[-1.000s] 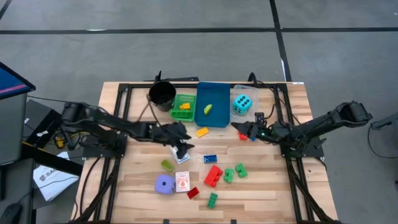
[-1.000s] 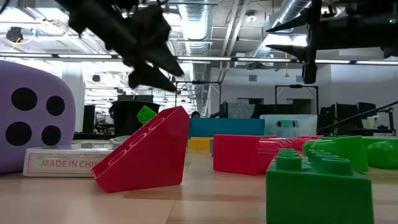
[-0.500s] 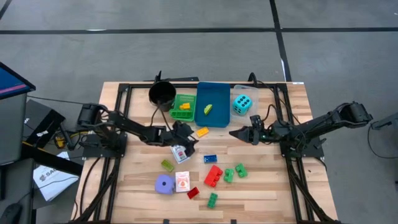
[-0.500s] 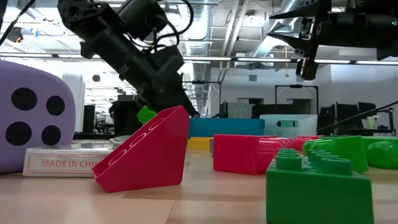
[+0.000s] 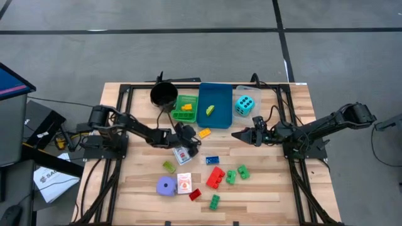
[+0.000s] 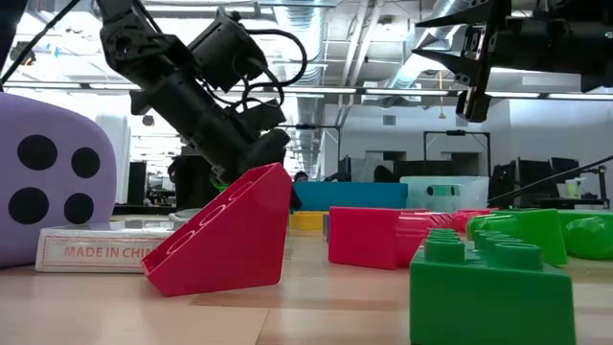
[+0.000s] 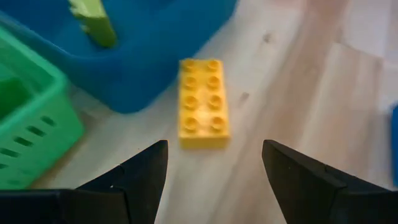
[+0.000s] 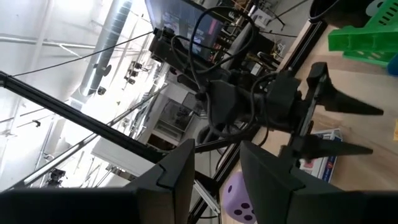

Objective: Pick & Place Toys
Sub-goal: Put the small stud yellow game piece into the blue bin

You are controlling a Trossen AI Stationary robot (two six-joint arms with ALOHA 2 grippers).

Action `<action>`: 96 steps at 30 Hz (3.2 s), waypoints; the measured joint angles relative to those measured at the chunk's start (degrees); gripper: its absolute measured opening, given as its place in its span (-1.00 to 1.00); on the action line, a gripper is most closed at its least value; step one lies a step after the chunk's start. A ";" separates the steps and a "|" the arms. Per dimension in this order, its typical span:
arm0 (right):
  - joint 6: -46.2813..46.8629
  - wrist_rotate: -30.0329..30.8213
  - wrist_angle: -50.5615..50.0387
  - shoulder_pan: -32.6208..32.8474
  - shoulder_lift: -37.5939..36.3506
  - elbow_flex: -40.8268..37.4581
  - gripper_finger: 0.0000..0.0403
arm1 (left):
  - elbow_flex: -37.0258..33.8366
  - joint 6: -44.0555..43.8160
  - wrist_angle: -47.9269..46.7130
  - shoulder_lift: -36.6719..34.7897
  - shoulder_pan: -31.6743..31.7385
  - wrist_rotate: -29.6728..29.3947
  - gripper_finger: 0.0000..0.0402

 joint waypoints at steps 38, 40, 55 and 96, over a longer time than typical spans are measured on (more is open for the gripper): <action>-1.09 -0.01 -0.55 -0.09 0.00 0.00 -0.38 | 0.02 1.80 3.12 0.63 2.29 3.25 0.27; -1.19 0.00 -0.54 -0.07 0.00 0.00 -0.38 | 0.02 1.77 3.20 1.30 2.29 3.29 0.27; -1.51 0.00 -0.51 0.04 -0.02 0.00 -0.38 | 4.42 1.16 2.20 5.85 3.24 3.25 0.16; -10.99 0.26 6.06 -2.71 0.00 0.04 -0.38 | 4.76 -9.76 -21.64 -34.88 1.57 -4.16 -0.34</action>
